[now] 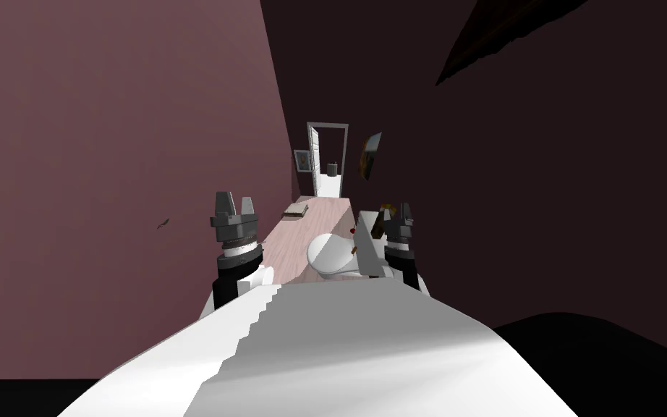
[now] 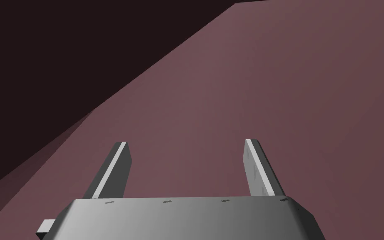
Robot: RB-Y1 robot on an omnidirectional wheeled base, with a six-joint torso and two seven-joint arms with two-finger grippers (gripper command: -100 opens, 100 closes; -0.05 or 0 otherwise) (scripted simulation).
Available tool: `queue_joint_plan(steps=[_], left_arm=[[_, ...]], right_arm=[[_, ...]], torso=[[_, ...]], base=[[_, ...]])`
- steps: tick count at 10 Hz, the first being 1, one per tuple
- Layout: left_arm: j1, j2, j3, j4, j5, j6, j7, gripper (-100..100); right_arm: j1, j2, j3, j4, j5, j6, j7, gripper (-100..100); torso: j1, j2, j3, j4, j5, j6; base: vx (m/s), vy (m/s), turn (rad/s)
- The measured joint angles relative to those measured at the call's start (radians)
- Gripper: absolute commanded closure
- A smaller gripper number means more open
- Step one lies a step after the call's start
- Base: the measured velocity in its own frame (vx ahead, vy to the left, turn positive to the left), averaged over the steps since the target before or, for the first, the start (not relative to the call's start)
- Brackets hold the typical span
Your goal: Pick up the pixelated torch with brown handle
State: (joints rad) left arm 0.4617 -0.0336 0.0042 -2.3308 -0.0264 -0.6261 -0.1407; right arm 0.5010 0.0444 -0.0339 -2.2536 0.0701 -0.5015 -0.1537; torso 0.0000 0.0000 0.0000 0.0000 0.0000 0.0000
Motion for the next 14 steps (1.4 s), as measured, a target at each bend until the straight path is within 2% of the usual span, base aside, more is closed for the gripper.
queue_joint_plan(steps=[5, 7, 11, 14], left_arm=[[0.000, 0.000, 0.000, 0.000, 0.000, 0.000, 0.000, 0], [0.000, 0.000, 0.000, 0.000, 0.000, 0.000, 0.000, 0], [0.000, 0.000, 0.000, 0.000, 0.000, 0.000, 0.000, 0], [0.000, 0.000, 0.000, 0.000, 0.000, 0.000, 0.000, 0]], right_arm=[[-0.004, -0.116, -0.025, 0.052, 0.001, -0.002, 0.067, -100], [-0.003, -0.157, -0.034, 0.089, 0.007, -0.010, 0.111, -100], [-0.025, -0.242, -0.067, 0.165, 0.022, 0.008, 0.211, -100], [-0.019, -0.298, -0.090, 0.224, 0.041, 0.007, 0.294, -100]], torso=[[0.002, 0.001, 0.000, 0.000, 0.000, 0.000], [0.002, 0.001, 0.000, 0.000, 0.000, 0.000], [0.003, 0.002, 0.001, 0.000, 0.001, 0.000], [0.003, 0.002, 0.001, 0.001, 0.001, 0.000]], base=[[-0.008, 0.034, -0.086], [-0.012, 0.041, -0.103], [-0.027, 0.049, -0.102], [-0.034, 0.048, -0.091]])
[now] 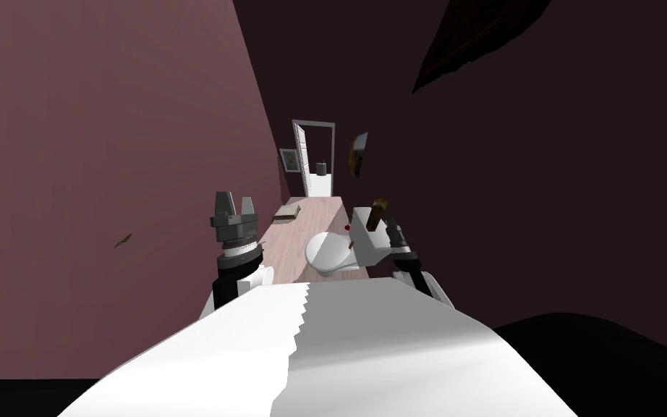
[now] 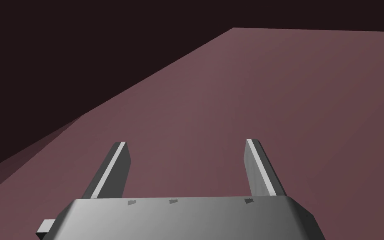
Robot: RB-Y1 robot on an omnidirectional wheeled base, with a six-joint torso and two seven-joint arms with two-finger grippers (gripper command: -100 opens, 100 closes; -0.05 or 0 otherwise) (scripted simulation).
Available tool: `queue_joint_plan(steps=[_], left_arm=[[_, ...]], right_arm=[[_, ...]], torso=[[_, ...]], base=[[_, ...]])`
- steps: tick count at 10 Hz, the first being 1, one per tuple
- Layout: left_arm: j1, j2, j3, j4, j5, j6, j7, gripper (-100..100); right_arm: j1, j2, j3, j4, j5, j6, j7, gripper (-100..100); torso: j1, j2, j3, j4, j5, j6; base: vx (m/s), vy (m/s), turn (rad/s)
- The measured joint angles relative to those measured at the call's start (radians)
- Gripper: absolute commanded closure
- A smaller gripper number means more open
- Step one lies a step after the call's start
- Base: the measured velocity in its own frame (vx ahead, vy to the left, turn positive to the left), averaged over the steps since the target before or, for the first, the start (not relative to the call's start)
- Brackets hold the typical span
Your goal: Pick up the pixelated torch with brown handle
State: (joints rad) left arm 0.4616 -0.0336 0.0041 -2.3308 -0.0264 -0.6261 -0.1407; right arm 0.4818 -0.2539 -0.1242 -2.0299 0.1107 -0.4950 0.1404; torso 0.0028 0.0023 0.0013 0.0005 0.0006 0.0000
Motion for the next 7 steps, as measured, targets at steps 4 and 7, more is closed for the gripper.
queue_joint_plan(steps=[4, 7], left_arm=[[0.000, 0.000, 0.000, 0.000, 0.000, 0.000, 0.000, 0], [0.000, 0.000, 0.000, 0.000, 0.000, 0.000, 0.000, 0]], right_arm=[[-0.027, -0.068, -0.031, 0.099, 0.030, 0.010, 0.102, -100], [-0.046, -0.109, -0.045, 0.154, 0.063, 0.035, 0.180, -100]], torso=[[0.000, 0.000, 0.000, 0.000, 0.000, 0.000], [0.000, 0.000, 0.000, 0.000, 0.000, 0.000]], base=[[-0.035, 0.043, -0.045], [-0.034, 0.035, -0.015]])
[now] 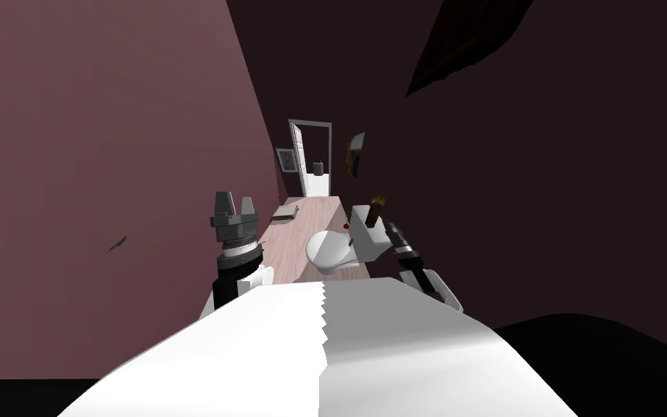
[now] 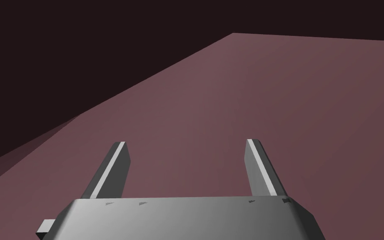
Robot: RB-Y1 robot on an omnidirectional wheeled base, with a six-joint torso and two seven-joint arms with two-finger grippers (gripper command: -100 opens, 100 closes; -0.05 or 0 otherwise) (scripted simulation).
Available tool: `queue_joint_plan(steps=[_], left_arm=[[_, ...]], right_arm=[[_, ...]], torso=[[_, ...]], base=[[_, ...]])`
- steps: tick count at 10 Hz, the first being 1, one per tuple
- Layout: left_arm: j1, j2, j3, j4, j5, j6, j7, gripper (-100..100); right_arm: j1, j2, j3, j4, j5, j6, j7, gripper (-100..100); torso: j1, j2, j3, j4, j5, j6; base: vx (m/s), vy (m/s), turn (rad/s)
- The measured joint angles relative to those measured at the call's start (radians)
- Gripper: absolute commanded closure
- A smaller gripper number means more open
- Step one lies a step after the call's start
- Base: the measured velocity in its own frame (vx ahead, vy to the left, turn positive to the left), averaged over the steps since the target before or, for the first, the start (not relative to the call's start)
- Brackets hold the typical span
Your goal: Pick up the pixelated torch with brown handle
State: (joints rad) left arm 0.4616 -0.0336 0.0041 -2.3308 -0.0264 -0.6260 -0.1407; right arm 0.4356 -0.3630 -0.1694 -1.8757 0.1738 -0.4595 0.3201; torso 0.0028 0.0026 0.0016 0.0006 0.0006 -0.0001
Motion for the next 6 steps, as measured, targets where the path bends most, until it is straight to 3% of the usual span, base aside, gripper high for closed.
queue_joint_plan(steps=[6], left_arm=[[0.000, 0.000, 0.000, 0.000, 0.000, 0.000, 0.000, 0]], right_arm=[[-0.063, -0.101, -0.038, 0.160, 0.085, 0.046, 0.162, -100]], torso=[[-0.001, -0.003, -0.002, -0.001, 0.000, 0.000]], base=[[-0.008, 0.017, 0.041]])
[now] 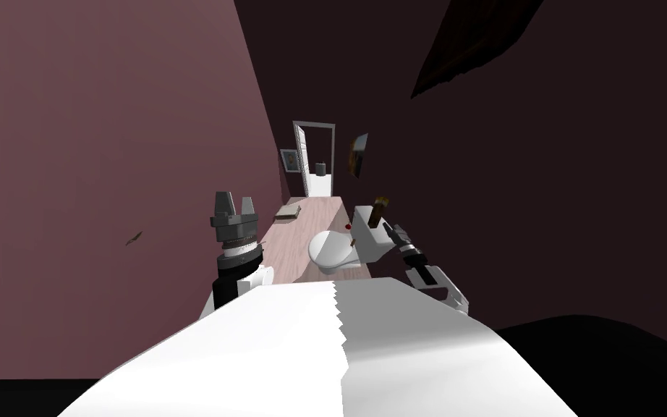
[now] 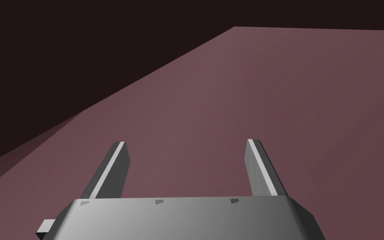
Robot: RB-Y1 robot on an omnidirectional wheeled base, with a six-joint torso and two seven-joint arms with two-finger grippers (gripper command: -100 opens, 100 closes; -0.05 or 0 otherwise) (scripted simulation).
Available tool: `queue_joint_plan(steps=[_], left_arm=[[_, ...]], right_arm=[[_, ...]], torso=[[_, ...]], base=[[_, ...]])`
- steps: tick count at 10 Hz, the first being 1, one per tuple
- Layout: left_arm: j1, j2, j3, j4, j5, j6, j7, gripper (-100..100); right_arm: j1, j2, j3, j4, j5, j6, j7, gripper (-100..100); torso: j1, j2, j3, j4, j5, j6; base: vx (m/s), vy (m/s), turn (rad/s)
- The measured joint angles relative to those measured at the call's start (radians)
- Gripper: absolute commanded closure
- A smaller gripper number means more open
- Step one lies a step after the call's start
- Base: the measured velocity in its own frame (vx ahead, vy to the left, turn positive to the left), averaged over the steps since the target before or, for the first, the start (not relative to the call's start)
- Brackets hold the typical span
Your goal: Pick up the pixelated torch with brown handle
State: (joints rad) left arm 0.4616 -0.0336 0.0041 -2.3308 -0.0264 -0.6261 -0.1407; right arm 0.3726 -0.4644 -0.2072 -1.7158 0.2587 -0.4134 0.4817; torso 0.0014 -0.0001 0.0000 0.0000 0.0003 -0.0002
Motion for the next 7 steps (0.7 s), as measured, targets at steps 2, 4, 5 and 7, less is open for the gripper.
queue_joint_plan(steps=[2, 4, 5, 7], left_arm=[[0.000, 0.000, 0.000, 0.000, 0.000, 0.000, 0.000, 0], [0.000, 0.000, 0.000, 0.000, 0.000, 0.000, 0.000, 0], [0.000, 0.000, 0.000, 0.000, 0.000, 0.000, 0.000, 0], [0.000, 0.000, 0.000, 0.000, 0.000, 0.000, 0.000, 0]], right_arm=[[-0.023, -0.033, -0.008, 0.039, 0.031, 0.027, 0.042, -100], [-0.039, -0.046, -0.012, 0.074, 0.067, 0.045, 0.089, -100], [-0.056, -0.064, -0.014, 0.093, 0.081, 0.059, 0.105, -100], [-0.077, -0.084, -0.020, 0.129, 0.111, 0.077, 0.137, -100]], torso=[[-0.001, 0.000, 0.000, 0.000, 0.000, 0.000], [0.001, 0.000, 0.000, 0.000, 0.000, 0.000], [0.000, 0.000, 0.000, 0.000, 0.000, 0.000], [0.000, 0.000, 0.000, 0.000, 0.000, 0.000]], base=[[-0.007, 0.013, 0.032], [-0.015, 0.032, 0.087], [-0.009, 0.019, 0.051], [-0.012, 0.029, 0.079]])
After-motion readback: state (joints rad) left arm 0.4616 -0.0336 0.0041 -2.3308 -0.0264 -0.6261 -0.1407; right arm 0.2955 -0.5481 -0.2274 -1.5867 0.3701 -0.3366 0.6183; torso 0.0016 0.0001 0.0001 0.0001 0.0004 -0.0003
